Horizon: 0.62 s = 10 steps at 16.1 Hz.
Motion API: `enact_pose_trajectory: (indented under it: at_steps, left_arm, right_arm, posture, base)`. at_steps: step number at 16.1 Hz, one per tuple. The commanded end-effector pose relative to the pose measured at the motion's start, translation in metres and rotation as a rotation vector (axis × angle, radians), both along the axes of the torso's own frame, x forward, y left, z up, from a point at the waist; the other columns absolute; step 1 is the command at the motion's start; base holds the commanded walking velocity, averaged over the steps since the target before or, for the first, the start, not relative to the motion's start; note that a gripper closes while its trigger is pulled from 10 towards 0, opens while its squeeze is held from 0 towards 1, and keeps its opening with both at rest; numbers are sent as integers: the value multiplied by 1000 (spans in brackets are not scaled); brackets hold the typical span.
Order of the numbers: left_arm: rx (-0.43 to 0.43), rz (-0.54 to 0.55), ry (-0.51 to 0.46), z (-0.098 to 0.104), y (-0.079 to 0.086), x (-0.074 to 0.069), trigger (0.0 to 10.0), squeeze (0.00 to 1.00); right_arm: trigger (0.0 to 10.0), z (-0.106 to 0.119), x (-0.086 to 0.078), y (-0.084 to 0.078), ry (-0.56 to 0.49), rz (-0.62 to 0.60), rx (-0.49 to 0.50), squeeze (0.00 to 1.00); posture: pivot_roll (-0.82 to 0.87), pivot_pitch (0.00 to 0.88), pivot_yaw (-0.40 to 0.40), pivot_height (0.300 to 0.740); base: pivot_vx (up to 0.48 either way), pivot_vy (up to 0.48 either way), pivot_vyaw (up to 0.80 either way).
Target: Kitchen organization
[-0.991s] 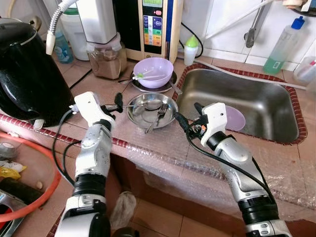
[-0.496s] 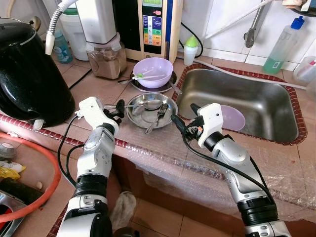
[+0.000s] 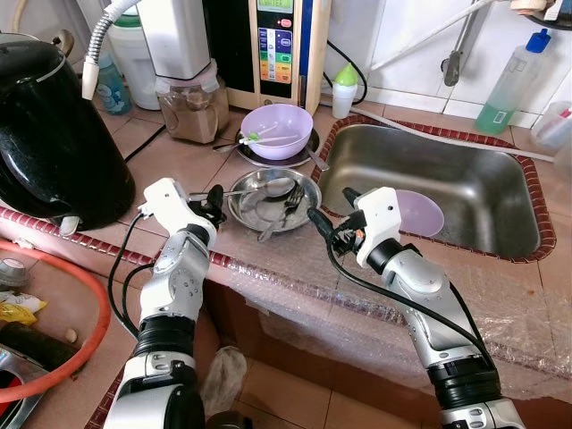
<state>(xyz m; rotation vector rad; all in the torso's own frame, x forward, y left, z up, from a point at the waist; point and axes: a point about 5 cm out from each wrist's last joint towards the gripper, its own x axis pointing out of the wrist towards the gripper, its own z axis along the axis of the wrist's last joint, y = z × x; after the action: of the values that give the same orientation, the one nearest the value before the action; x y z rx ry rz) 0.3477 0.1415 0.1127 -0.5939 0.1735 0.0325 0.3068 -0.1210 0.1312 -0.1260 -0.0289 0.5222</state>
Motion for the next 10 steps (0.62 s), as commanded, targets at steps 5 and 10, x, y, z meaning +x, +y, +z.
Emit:
enact_pose_trajectory:
  at_steps: [5,10]
  left_arm:
    - [-28,12,-24,9,4,4,0,0]
    - [-72,45,-119,36,9,7,0,0]
  right_arm:
    - [10000,0,2,1,-12,-2,-25,0]
    - [10000,-1,3,2,-16,-12,-19,0]
  posture:
    - [-17,0,80,740]
    - [-12,0,83,740]
  base:
    - [0,0,0]
    - [0,0,0]
